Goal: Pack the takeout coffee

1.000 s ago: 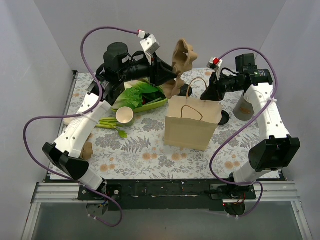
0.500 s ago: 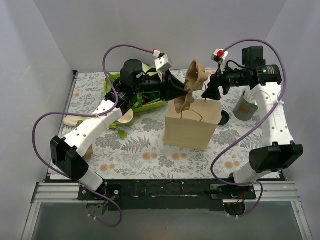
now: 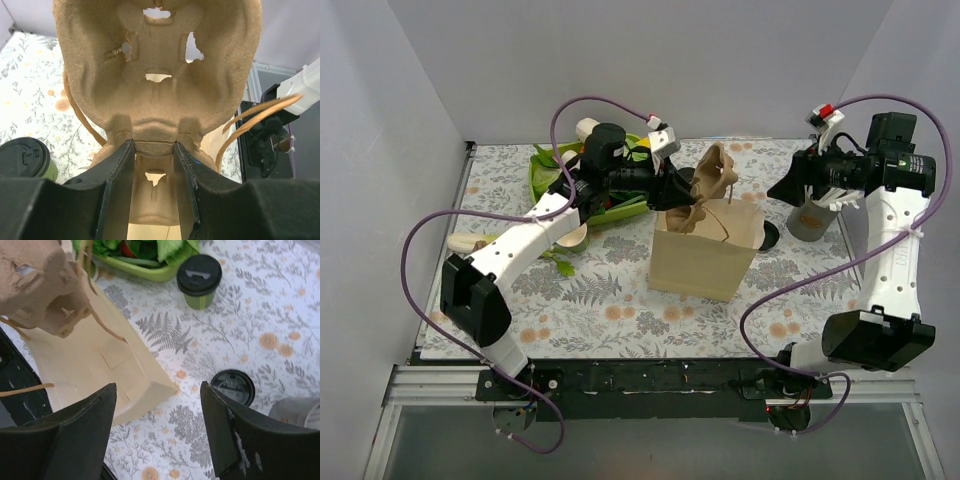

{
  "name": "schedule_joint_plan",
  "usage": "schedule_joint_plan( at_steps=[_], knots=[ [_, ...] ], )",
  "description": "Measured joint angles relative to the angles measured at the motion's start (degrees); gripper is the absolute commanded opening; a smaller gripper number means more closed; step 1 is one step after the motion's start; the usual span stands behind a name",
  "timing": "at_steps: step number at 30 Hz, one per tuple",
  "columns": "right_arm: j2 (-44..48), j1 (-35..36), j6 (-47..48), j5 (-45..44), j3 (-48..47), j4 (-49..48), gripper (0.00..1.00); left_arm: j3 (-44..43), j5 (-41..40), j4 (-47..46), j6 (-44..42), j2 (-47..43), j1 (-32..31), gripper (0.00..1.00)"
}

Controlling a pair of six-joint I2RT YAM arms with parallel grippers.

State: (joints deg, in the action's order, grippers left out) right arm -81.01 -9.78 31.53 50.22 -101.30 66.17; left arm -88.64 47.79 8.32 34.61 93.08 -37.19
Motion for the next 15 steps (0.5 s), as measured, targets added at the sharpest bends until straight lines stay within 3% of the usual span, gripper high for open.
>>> schedule_joint_plan(
  at_steps=[8, 15],
  knots=[
    [-1.7, -2.5, -1.5, -4.0, 10.3, -5.1, 0.61, -5.0, -0.2, 10.9, -7.4, 5.1, -0.1, 0.0],
    [-4.5, 1.4, -1.2, -5.8, 16.9, -5.6, 0.6, -9.1, -2.5, 22.6, -17.1, 4.4, -0.4, 0.0]
  ],
)
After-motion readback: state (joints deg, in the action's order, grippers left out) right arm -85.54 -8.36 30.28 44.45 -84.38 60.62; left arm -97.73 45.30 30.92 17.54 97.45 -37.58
